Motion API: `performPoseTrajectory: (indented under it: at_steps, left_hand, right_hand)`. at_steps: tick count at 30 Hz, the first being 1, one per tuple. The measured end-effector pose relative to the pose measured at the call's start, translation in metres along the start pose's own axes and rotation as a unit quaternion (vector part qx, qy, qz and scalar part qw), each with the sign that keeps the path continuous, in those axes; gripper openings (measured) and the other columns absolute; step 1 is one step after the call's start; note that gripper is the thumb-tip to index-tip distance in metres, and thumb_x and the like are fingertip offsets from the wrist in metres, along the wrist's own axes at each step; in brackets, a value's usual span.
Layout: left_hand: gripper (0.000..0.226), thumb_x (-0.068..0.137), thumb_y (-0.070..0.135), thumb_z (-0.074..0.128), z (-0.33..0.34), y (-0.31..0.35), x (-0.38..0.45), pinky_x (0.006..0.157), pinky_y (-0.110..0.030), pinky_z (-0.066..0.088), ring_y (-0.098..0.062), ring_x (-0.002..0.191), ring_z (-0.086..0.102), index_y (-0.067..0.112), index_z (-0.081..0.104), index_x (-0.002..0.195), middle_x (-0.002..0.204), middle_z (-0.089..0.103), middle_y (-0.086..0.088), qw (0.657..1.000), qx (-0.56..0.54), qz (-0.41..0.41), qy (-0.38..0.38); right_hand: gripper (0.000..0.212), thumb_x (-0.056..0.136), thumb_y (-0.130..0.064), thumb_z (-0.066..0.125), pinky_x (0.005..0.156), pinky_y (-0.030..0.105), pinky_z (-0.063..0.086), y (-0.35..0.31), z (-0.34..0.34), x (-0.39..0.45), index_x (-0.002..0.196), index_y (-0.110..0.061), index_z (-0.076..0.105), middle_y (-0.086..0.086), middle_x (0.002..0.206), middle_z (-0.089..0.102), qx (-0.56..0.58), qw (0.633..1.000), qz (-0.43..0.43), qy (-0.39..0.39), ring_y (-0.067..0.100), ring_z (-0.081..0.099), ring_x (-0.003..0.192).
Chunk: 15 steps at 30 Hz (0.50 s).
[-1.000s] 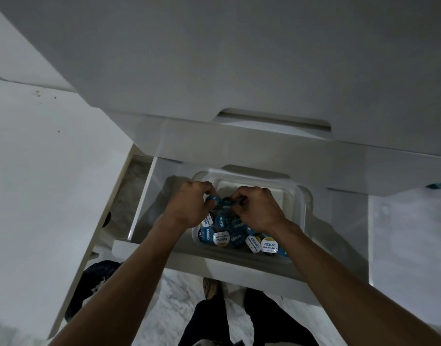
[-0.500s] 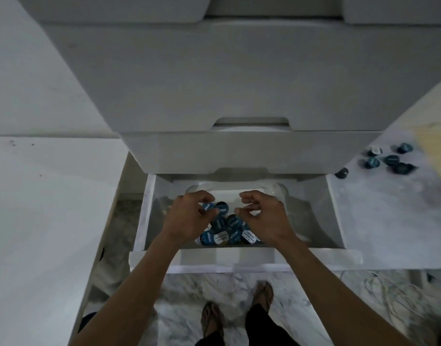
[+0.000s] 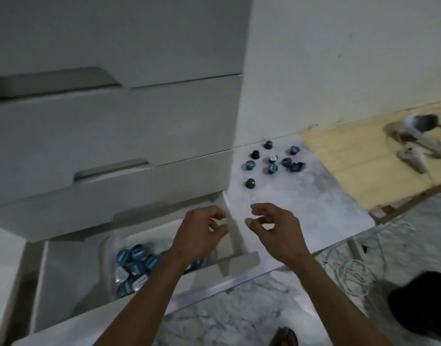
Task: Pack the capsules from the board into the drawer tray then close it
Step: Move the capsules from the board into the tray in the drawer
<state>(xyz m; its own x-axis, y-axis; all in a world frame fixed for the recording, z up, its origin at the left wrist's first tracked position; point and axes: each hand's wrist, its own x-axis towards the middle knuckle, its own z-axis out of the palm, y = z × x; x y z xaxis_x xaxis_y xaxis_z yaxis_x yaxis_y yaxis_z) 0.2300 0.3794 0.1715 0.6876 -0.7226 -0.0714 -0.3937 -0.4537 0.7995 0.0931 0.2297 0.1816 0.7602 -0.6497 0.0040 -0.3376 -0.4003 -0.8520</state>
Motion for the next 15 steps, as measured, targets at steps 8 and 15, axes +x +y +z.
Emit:
performPoseTrajectory:
  at_steps: [8,15]
  left_hand:
    - [0.026,0.08,0.039,0.074,0.123,0.081,0.063,0.071,-0.017,0.051,0.003,0.077,0.064,0.027,0.069,0.102,0.1,0.068,0.015,1.0,0.015,-0.014,-0.007]
    - [0.027,0.08,0.038,0.075,0.176,0.094,0.091,0.075,-0.028,0.057,0.0,0.079,0.064,0.026,0.068,0.103,0.1,0.068,0.012,0.996,0.034,-0.085,0.006]
  right_hand:
    - [0.031,0.083,-0.033,0.075,0.06,0.002,0.045,0.095,-0.124,0.046,0.111,-0.022,0.069,-0.011,0.099,0.07,-0.028,0.999,0.032,0.014,-0.009,0.063,0.077]
    - [0.028,0.085,-0.029,0.073,0.063,0.002,0.045,0.141,-0.169,0.097,0.111,-0.021,0.069,-0.008,0.099,0.071,-0.023,0.998,0.051,-0.024,-0.005,0.064,0.08]
